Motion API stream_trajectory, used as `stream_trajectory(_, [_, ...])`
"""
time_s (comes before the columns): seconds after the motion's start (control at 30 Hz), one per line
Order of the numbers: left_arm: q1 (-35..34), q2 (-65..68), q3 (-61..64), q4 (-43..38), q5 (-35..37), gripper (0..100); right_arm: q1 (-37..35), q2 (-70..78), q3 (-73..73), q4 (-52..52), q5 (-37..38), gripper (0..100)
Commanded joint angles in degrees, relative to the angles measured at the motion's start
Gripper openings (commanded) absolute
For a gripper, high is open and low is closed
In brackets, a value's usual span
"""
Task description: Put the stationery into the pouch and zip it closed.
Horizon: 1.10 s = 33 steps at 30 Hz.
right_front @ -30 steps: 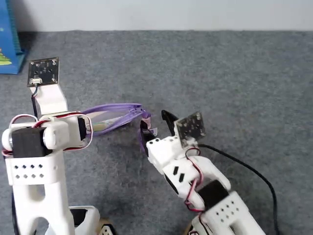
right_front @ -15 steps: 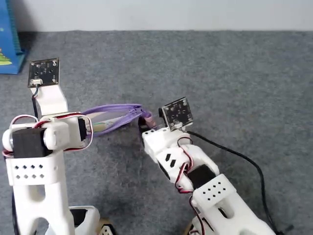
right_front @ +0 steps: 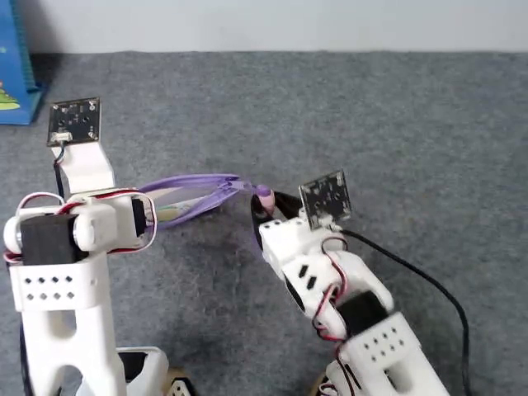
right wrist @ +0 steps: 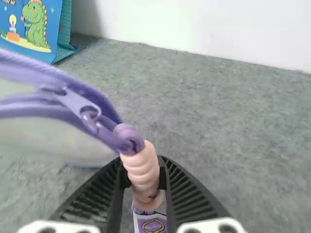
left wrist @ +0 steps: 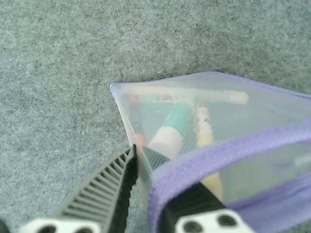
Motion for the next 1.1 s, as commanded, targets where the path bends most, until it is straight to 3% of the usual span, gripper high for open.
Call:
stream_trajectory(0.0, [1.4,0.6,-5.3,-0.4,-2.9,2,-2.2,-9.7,-3.8,11.2,2.2,0.8])
stream_trajectory(0.2, [10.3,0.7,-7.7,-2.1,-3.7,3,-10.9,-23.5,-4.7,26.3,3.7,0.8])
stream_trajectory(0.47, [18.5,9.5,-8.0,-7.5,-2.2,20,-15.2,-31.0,-9.9,40.4,3.4,0.8])
stream_trajectory(0.67, [22.9,12.8,-13.2,-8.5,-2.2,28,-15.2,-35.1,-9.9,45.8,3.3,0.8])
stream_trajectory(1.07, [34.7,24.2,-29.2,-8.3,-2.5,29,-15.0,-35.5,-10.2,47.2,1.1,0.8])
